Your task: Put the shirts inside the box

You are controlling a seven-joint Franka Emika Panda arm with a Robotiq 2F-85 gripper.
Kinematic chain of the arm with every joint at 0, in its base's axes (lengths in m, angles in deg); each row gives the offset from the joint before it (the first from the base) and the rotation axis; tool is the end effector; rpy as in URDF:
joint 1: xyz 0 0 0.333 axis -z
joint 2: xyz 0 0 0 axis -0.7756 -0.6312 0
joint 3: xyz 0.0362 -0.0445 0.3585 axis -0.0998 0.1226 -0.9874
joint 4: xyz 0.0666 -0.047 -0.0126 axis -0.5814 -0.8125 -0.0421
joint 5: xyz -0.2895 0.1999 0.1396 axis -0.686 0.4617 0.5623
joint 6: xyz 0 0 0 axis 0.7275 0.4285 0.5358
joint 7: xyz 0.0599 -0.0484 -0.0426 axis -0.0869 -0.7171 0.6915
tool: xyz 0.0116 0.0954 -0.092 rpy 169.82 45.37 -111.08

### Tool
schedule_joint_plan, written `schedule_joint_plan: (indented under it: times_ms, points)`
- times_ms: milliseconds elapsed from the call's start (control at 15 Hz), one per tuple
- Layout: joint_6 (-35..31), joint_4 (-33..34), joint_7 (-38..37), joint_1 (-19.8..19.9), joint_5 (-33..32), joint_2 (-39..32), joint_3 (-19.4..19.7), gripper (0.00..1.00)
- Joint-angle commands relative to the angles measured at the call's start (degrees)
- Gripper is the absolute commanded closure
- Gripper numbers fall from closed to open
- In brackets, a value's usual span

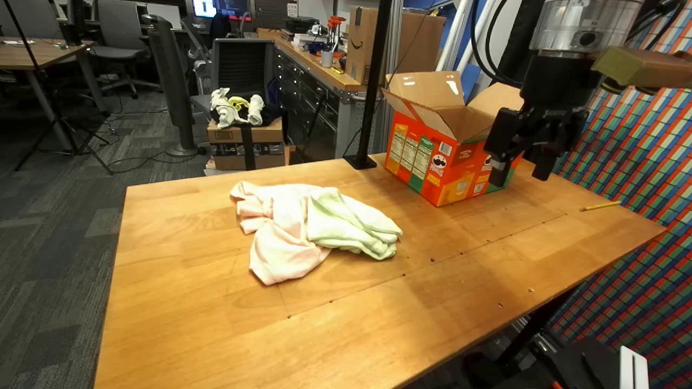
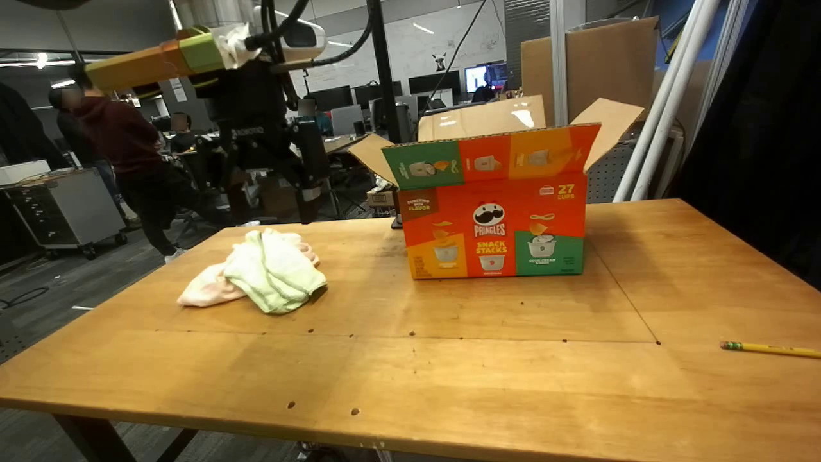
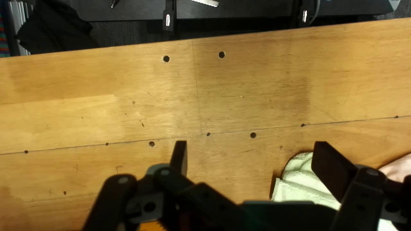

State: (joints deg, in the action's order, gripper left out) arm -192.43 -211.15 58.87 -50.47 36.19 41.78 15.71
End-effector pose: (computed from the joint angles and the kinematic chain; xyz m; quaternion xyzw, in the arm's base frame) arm 0.3210 -0.0059 0.4687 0.9991 0.0083 -0.0418 0.0085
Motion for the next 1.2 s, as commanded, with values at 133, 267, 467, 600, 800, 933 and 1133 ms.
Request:
schedule_joint_plan:
  times_ms: [133, 267, 467, 600, 800, 933, 1133]
  points:
    - [0.11, 0.09, -0.04, -0.07, -0.02, -0.02, 0.05, 0.00]
    - [-0.18, 0.26, -0.24, -0.29, -0.67, -1.43, -0.65, 0.00]
    - [-0.64, 0.64, -0.16, -2.52, 0.52, -3.92, -2.57, 0.00]
    - [-2.40, 1.01, -0.96, -5.23, 2.12, -6.50, -4.89, 0.00]
    - [-7.70, 1.96, -3.01, -9.83, 6.01, -11.36, -9.21, 0.00]
    - [-11.40, 3.21, -4.16, -12.05, 7.51, -14.78, -11.64, 0.00]
    - [-17.38, 5.25, -4.29, -13.97, 8.36, -19.26, -13.63, 0.00]
